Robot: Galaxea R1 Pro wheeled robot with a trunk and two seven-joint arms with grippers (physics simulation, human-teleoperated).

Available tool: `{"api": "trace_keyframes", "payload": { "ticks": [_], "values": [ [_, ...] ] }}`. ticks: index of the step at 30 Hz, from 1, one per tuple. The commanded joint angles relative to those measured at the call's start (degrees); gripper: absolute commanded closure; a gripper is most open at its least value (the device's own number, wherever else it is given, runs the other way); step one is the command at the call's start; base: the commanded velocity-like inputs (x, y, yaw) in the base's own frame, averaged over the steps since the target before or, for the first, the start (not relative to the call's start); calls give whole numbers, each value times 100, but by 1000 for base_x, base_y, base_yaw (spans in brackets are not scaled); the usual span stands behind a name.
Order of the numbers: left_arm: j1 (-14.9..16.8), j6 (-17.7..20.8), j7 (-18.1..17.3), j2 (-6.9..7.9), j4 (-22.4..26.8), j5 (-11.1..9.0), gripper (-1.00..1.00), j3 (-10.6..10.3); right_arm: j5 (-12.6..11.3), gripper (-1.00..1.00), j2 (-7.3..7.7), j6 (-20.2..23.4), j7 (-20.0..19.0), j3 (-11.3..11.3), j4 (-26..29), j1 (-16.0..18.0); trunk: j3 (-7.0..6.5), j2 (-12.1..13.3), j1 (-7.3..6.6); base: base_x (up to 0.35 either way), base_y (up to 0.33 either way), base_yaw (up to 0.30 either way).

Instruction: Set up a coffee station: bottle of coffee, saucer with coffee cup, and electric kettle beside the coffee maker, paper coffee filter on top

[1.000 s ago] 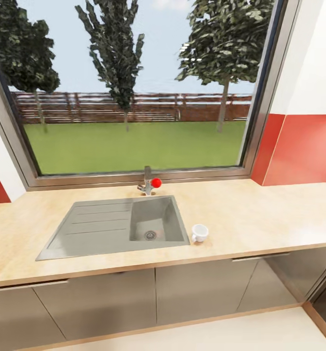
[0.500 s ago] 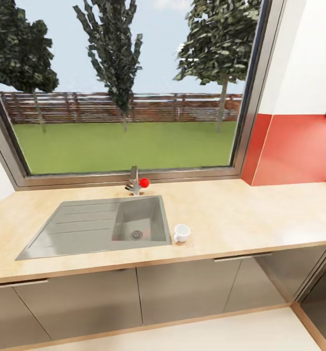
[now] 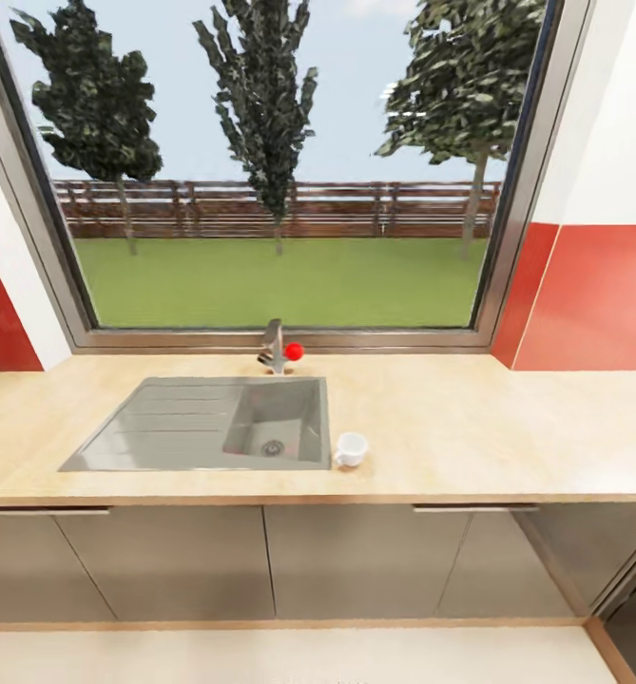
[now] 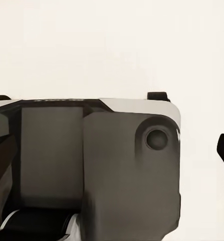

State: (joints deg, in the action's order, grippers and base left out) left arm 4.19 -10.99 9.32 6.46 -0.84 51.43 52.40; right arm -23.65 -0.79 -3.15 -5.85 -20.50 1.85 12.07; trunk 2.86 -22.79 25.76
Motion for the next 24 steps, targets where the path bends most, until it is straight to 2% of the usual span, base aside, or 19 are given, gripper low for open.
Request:
{"api": "trace_keyframes", "payload": {
  "ticks": [1, 9, 14, 18, 24],
  "values": [
    [8, -22, 35, 0, -12, 60, -100, 40, -60, -100, 0, -24, -21, -38, -9, 6, 13, -13, 2, -112, -274, 112],
    [12, -31, 35, -13, -12, -75, -100, 50, -44, -100, 17, -28, -21, -26, 4, 6, 14, -13, 2, -146, -190, 21],
    [12, -204, -5, -171, -19, -263, -100, 53, -41, -100, 10, -22, -21, -24, 179, 6, 14, -13, 2, -20, -19, 1],
    [12, -304, -22, -313, -14, -296, -100, 28, -43, -100, 12, -26, -21, -24, 220, 6, 14, -13, 2, -2, -2, 0],
    [12, -306, 24, -276, -9, -277, -100, -2, -43, -100, 26, -27, -21, -24, 221, 6, 14, -13, 2, 0, 0, 0]
  ]
}}
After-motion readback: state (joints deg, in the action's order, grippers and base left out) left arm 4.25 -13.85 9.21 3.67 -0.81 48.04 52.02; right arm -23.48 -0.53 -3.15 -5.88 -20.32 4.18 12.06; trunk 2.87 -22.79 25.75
